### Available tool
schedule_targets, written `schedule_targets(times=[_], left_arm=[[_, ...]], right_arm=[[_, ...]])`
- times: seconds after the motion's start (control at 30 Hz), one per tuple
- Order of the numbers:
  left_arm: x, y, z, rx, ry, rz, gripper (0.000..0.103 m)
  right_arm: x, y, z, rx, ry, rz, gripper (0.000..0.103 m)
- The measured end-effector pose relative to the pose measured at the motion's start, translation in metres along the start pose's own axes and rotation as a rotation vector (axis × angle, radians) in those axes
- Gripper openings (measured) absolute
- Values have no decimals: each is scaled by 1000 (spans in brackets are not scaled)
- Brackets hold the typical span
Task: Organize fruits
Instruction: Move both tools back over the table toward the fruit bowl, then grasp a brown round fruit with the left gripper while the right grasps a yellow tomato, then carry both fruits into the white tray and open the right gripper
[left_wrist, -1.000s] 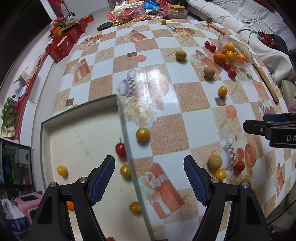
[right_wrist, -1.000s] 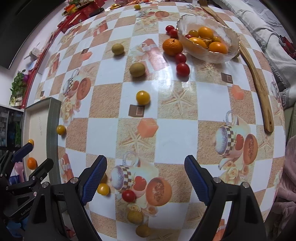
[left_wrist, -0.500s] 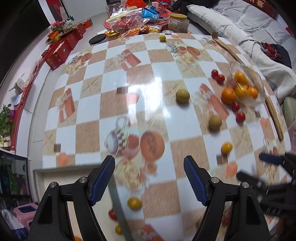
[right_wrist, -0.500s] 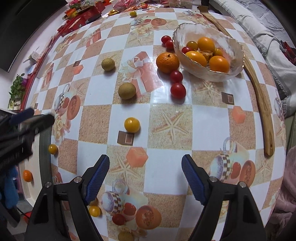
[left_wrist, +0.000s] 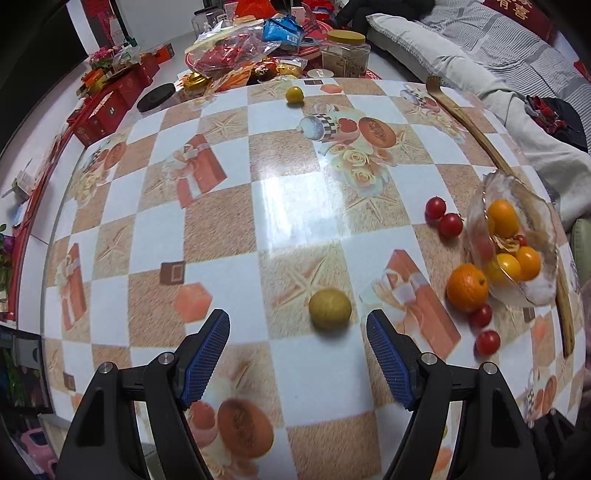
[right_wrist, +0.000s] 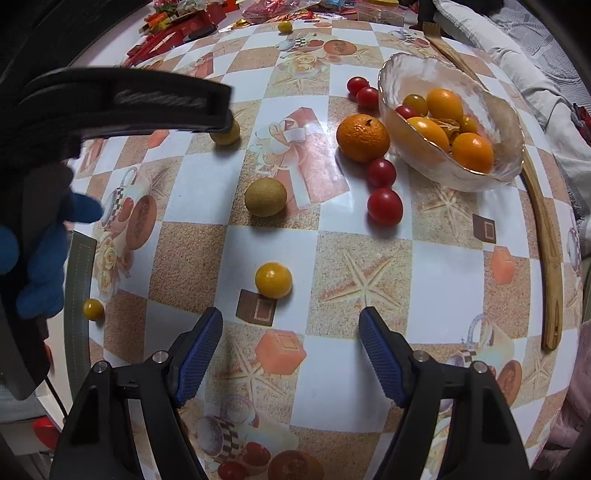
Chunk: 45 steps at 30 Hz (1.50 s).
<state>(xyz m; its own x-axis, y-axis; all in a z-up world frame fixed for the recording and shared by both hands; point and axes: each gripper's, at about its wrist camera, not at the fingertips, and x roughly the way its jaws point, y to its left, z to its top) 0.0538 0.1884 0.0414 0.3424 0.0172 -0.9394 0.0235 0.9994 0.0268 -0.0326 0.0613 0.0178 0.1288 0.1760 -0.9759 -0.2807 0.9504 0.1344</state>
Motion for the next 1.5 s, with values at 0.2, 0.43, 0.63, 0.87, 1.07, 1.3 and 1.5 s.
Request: schedule_targets(times=[0.2,0.43,0.63,0.87,1.07,1.3,1.5], left_arm=[[19,-6,4,5,22,14,66],[25,-8,2,-10,34,-6,32],[15,-5,-6,-21,7,-22,30],[-20,10,-40,-41,-14,-55,29],[-49,25,-78,-58,-8,-57,29],[-80,51,-125,-129,2,-52,29],[-101,75,-158,-177,2,-31,29]], right_arm=[[9,9,2,-25,-7,-20,68],[11,19,3,-65,-28,-66,36],[10,10,16,-11,-26,16,22],[-5,-5,9,17,-30,64,21],[-18,-7,-1,27,-26,78,22],[-36,0,-20,-6,-15,67,22],[-48,17,-29,-41,-6,65,22]])
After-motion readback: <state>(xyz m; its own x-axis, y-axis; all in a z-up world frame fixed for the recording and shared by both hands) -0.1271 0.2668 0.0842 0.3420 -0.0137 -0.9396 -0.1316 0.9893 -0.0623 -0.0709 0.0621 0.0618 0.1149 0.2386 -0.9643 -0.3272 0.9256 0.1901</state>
